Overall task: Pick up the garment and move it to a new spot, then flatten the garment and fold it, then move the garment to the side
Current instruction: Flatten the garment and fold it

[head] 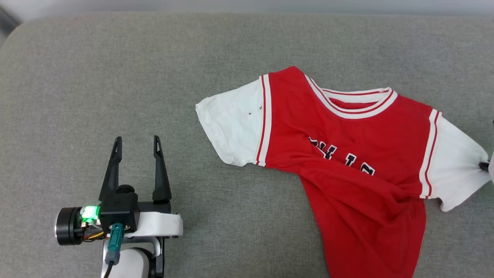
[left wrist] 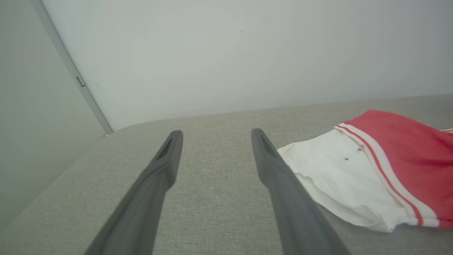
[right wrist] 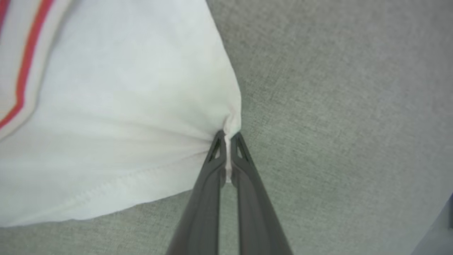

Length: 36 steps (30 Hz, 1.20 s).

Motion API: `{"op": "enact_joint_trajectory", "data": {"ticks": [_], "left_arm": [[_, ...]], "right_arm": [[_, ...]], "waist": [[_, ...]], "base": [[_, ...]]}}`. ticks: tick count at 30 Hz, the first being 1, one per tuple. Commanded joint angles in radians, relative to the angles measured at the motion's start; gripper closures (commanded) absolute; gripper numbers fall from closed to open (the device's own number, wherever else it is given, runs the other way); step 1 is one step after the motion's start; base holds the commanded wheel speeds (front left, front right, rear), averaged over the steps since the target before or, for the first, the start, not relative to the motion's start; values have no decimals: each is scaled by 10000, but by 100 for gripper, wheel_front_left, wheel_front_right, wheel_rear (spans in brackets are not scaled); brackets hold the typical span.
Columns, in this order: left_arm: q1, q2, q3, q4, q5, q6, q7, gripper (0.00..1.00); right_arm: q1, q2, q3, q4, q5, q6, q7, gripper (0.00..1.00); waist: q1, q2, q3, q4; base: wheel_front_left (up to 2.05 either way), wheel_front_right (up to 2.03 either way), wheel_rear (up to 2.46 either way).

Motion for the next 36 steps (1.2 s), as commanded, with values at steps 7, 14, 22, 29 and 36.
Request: {"op": "enact_joint_trajectory", "data": {"ticks": [7,14,22,29,36], "left_arm": [[291,211,267,103,77,-53,-25,0],[258,680,588,-36,80,-265,-25,0],[-987,1697,906,746,-273,-1243,72,0],[-2774,2572,482,1227,-19,-2155,1341,0],[-4595,3182,60,1712,-411,-3251,3427,0]], "right_arm": [[76,442,-1048,355,-838,-10,-2369,0],[416,1046,-2467,828,-2219,-9,-4747,0],[1384,2700,-6084,626,-4433,-9,-7273,0],[4301,5207,-10365,-3137,-7413,-9,-7332,0],[6868,7422,-11734,-6185,-8806,-9,-7334,0]], "waist": [[0,0,-946,-409],[0,0,-1470,-803],[0,0,-1673,-1283],[0,0,-1511,-1690],[0,0,-1183,-1957]], "base": [[0,0,0],[0,0,0],[0,0,0],[0,0,0],[0,0,0]]}}
